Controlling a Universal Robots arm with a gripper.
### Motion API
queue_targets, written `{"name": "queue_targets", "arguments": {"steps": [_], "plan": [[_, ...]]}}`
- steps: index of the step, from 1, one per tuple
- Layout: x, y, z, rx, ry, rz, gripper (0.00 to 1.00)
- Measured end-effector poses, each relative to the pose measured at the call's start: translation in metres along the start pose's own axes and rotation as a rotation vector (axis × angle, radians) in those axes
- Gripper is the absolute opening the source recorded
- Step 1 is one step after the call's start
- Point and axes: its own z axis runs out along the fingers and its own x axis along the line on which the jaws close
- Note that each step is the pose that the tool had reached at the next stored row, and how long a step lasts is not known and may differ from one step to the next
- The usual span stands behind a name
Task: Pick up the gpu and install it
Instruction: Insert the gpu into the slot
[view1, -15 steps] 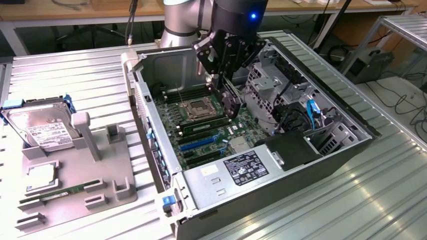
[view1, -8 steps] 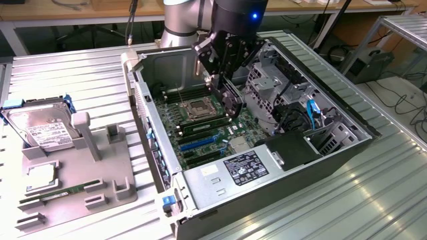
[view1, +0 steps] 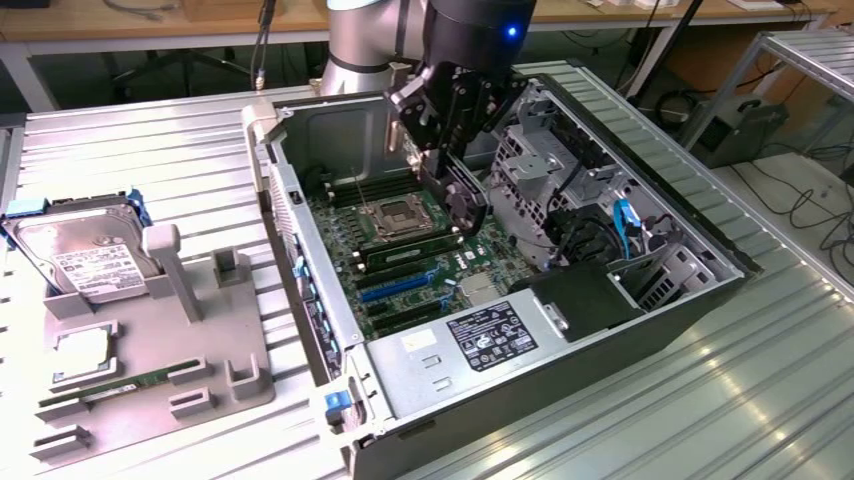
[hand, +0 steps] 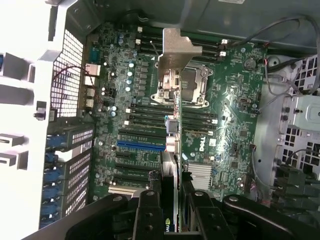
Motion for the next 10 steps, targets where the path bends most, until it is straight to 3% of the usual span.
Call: {"name": "queue_targets", "arguments": {"steps": [10], "plan": [[-0.0001, 0.0, 0.0001, -0.0005, 0.0004, -0.022, 0.26]]}}
